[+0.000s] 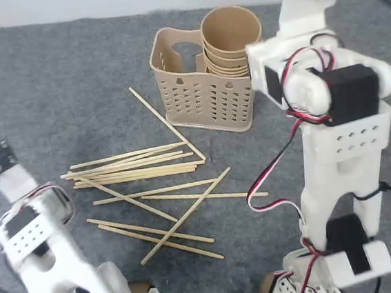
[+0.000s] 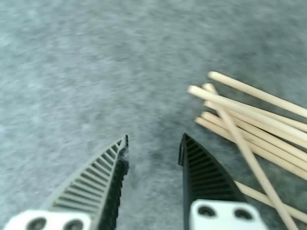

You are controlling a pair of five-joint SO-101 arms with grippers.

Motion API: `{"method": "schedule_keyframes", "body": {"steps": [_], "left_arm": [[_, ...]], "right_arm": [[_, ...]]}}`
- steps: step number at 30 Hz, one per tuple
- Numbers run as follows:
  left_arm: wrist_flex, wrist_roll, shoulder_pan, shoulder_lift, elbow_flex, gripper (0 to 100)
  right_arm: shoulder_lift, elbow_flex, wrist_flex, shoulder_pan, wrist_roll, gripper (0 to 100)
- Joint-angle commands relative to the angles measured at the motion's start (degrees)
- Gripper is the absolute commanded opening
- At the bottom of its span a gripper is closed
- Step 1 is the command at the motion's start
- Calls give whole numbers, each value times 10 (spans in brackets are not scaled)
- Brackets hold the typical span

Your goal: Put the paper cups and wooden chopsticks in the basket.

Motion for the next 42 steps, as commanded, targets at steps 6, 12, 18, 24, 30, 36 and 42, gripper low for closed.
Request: {"method": "schedule_keyframes", "body": {"steps": [6, 12, 18, 24, 30, 36, 42], "left_arm": [[-8, -6, -124, -89, -26, 164], [-11, -9, -189, -118, -26, 166], [-80, -22, -287, -118, -31, 166], [-148, -21, -369, -117, -29, 166], [-217, -19, -423, -116, -28, 166], [-341, 1, -465, -116, 22, 166], [-448, 4, -491, -116, 94, 166]], "right_arm": [[-128, 140, 22, -147, 147, 9], [-149, 300, -28, -284, 200, 10], [-124, 454, -211, -306, 229, 110], [3, 427, -303, -319, 242, 184], [163, 302, -336, -320, 243, 184], [312, 174, -294, -337, 338, 184], [442, 37, -262, -343, 370, 184]]}}
